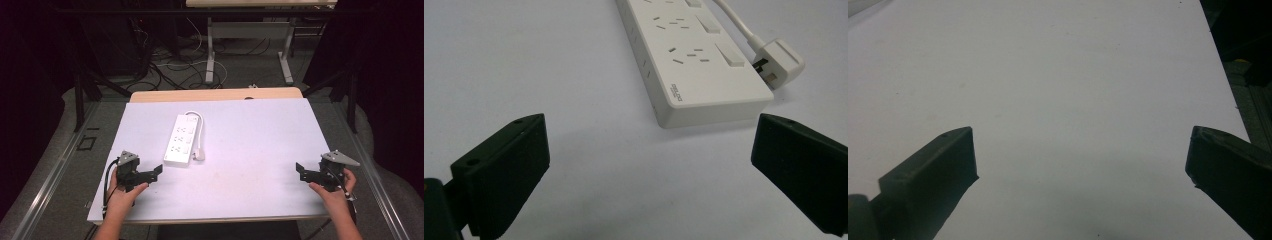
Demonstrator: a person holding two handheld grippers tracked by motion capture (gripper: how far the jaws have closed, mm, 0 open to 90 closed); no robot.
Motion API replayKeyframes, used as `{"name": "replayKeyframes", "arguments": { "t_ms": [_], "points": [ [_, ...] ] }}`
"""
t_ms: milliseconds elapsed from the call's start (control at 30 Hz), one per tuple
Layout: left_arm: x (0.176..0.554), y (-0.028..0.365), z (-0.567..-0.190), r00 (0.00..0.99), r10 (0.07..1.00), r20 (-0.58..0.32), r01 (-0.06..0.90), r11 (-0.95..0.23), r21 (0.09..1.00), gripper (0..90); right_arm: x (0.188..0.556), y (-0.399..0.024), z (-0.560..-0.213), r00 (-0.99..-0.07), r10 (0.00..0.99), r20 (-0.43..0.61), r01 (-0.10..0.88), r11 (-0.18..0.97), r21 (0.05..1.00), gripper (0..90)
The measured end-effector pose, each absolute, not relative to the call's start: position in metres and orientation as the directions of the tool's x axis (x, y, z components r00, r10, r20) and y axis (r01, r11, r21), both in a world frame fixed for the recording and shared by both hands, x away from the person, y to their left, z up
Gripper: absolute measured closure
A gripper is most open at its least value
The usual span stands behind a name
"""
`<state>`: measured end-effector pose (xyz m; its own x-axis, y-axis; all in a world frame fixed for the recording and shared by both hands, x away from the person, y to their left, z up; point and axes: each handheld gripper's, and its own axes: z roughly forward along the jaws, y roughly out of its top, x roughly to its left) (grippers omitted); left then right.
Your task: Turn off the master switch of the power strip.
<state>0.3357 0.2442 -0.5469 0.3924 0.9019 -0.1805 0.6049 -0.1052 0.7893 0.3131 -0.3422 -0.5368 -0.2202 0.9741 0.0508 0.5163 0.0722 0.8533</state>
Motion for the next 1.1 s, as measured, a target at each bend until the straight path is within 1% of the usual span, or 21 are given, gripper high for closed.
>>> {"name": "replayKeyframes", "arguments": {
  "t_ms": [33,67,100,133,200,267,300,667,833,900,933,1000,1100],
  "points": [
    [0.336,0.245,-0.546,0.391,0.905,-0.167,0.6,-0.113,0.792,2.4,0.313,-0.343,-0.538,-0.221,0.974,0.051,0.506,0.07,0.859,0.0],
    [0.336,0.245,-0.546,0.391,0.905,-0.167,0.6,-0.113,0.792,2.7,0.313,-0.342,-0.539,-0.225,0.972,0.068,0.519,0.06,0.853,0.0],
    [0.337,0.245,-0.546,0.388,0.906,-0.168,0.602,-0.111,0.791,2.9,0.314,-0.341,-0.541,-0.216,0.974,0.068,0.496,0.049,0.867,0.0],
    [0.338,0.245,-0.546,0.386,0.907,-0.166,0.599,-0.11,0.793,3.0,0.313,-0.342,-0.541,-0.228,0.972,0.062,0.514,0.065,0.855,0.0],
    [0.338,0.245,-0.546,0.384,0.907,-0.172,0.6,-0.104,0.794,3.2,0.312,-0.342,-0.541,-0.221,0.974,0.056,0.526,0.07,0.848,0.0],
    [0.338,0.244,-0.545,0.386,0.907,-0.169,0.597,-0.106,0.795,3.2,0.314,-0.34,-0.544,-0.222,0.973,0.055,0.509,0.068,0.858,0.0],
    [0.337,0.244,-0.545,0.388,0.906,-0.17,0.595,-0.105,0.797,3.3,0.312,-0.34,-0.542,-0.22,0.974,0.053,0.531,0.074,0.844,0.0],
    [0.337,0.24,-0.539,0.385,0.906,-0.174,0.579,-0.09,0.81,3.3,0.313,-0.341,-0.546,-0.225,0.973,0.052,0.506,0.071,0.859,0.0],
    [0.336,0.236,-0.536,0.397,0.903,-0.166,0.574,-0.103,0.812,3.3,0.312,-0.342,-0.545,-0.225,0.971,0.087,0.506,0.04,0.862,0.2],
    [0.335,0.234,-0.535,0.4,0.902,-0.159,0.573,-0.111,0.812,3.8,0.312,-0.342,-0.544,-0.224,0.971,0.09,0.515,0.04,0.856,0.2],
    [0.334,0.23,-0.533,0.411,0.9,-0.146,0.571,-0.129,0.811,4.1,0.313,-0.343,-0.546,-0.234,0.969,0.082,0.5,0.048,0.865,0.2],
    [0.333,0.229,-0.531,0.419,0.897,-0.139,0.566,-0.138,0.813,5.2,0.311,-0.342,-0.546,-0.221,0.972,0.078,0.516,0.048,0.855,0.2],
    [0.33,0.22,-0.526,0.441,0.889,-0.128,0.548,-0.153,0.822,6.0,0.311,-0.344,-0.547,-0.229,0.971,0.073,0.501,0.053,0.864,0.2]
  ]
}}
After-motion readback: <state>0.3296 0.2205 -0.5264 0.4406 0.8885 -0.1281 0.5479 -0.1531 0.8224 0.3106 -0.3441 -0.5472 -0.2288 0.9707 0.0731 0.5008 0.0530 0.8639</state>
